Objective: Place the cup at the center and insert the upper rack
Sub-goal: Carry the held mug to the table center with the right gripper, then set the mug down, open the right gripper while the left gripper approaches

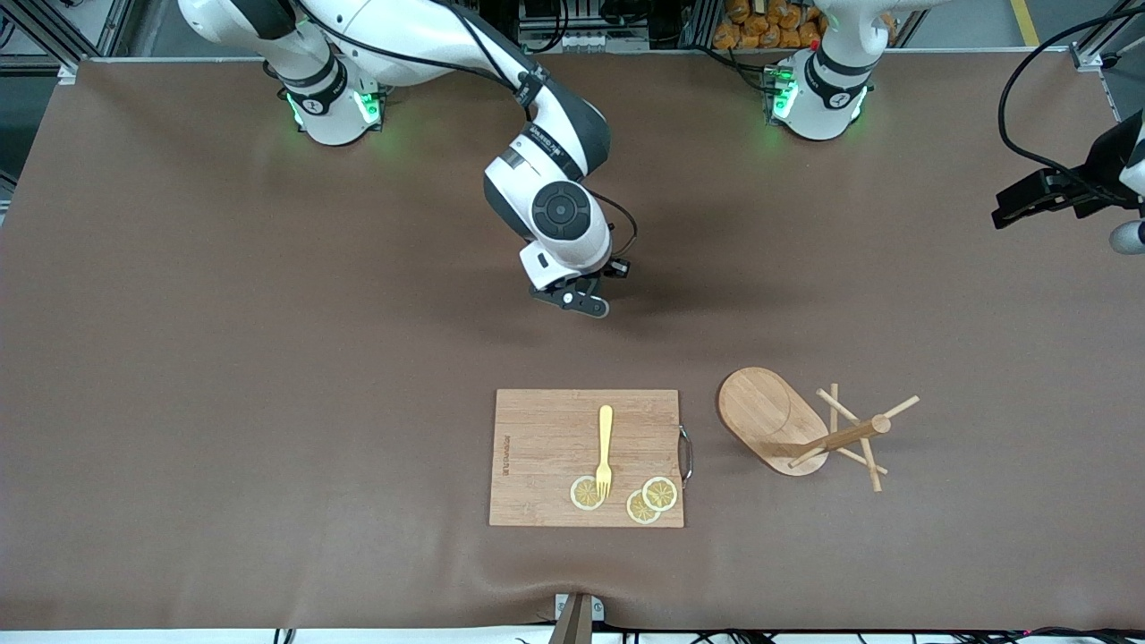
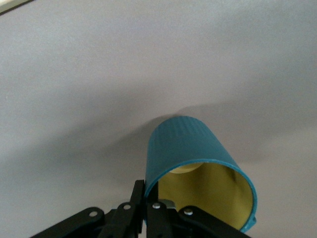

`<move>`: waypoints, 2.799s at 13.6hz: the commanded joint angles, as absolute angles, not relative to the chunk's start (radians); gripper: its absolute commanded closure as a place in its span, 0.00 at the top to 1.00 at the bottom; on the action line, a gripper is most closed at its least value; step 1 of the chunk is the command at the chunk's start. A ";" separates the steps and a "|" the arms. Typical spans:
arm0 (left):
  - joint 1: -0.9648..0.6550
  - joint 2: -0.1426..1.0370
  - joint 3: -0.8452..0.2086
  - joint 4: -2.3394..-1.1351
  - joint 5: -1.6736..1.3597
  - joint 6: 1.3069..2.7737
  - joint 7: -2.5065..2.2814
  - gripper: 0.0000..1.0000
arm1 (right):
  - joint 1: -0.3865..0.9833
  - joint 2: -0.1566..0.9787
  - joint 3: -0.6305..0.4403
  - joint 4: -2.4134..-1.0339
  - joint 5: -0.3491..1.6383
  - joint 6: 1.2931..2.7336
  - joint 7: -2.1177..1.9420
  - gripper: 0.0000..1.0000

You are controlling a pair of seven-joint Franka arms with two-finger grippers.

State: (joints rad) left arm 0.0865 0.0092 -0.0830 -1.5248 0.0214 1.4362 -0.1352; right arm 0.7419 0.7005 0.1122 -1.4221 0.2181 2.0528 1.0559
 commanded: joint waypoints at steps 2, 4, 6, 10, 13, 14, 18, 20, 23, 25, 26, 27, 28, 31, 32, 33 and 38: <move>0.104 0.005 -0.084 -1.523 0.031 1.436 -0.140 1.00 | 0.755 0.732 0.107 -1.381 0.224 2.046 1.068 0.00; 0.138 0.005 -0.084 -1.523 0.028 1.436 -0.141 1.00 | 0.764 0.745 0.106 -1.371 0.222 2.045 1.071 0.00; 0.141 0.005 -0.084 -1.522 0.028 1.434 -0.143 1.00 | 0.775 0.759 0.106 -1.355 0.221 2.045 1.069 0.00; 0.149 0.005 -0.080 -1.519 0.031 1.436 -0.146 1.00 | 0.785 0.765 0.106 -1.353 0.219 2.045 1.069 0.00; 0.166 0.005 -0.080 -1.516 0.031 1.436 -0.146 1.00 | 0.787 0.785 0.104 -1.353 0.218 2.060 1.071 0.00; 0.166 0.005 -0.080 -1.516 0.032 1.436 -0.146 1.00 | 0.788 0.788 0.104 -1.353 0.216 2.060 1.071 0.00; 0.167 0.003 -0.080 -1.517 0.034 1.434 -0.146 1.00 | 0.788 0.788 0.103 -1.353 0.213 2.062 1.069 0.00; 0.167 0.002 -0.080 -1.514 0.035 1.433 -0.143 1.00 | 0.787 0.788 0.101 -1.353 0.213 2.066 1.068 0.12; 0.164 -0.002 -0.081 -1.514 0.037 1.428 -0.143 1.00 | 0.788 0.788 0.100 -1.353 0.210 2.074 1.065 0.40; 0.164 -0.006 -0.087 -1.517 0.037 1.425 -0.144 1.00 | 0.788 0.787 0.100 -1.353 0.210 2.074 1.065 0.55; 0.161 -0.008 -0.090 -1.517 0.035 1.414 -0.146 1.00 | 0.788 0.787 0.100 -1.353 0.210 2.074 1.068 0.66; 0.157 -0.008 -0.092 -1.516 0.035 1.410 -0.146 1.00 | 0.788 0.787 0.101 -1.353 0.210 2.074 1.068 0.73; 0.155 -0.009 -0.109 -1.517 0.035 1.405 -0.143 1.00 | 0.787 0.784 0.101 -1.353 0.212 2.074 1.063 0.84; 0.156 -0.026 -0.225 -1.537 0.038 1.390 -0.153 1.00 | 0.778 0.769 0.101 -1.338 0.216 2.060 1.058 0.95; 0.156 -0.035 -0.263 -1.552 0.050 1.390 -0.152 1.00 | 0.770 0.752 0.101 -1.332 0.219 2.043 1.057 0.97; 0.156 -0.043 -0.299 -1.569 0.070 1.390 -0.153 1.00 | 0.758 0.736 0.100 -1.324 0.221 2.008 1.055 0.98; 0.156 -0.060 -0.487 -1.617 0.144 1.390 -0.363 1.00 | 0.597 0.530 0.100 -1.292 0.225 1.800 0.965 1.00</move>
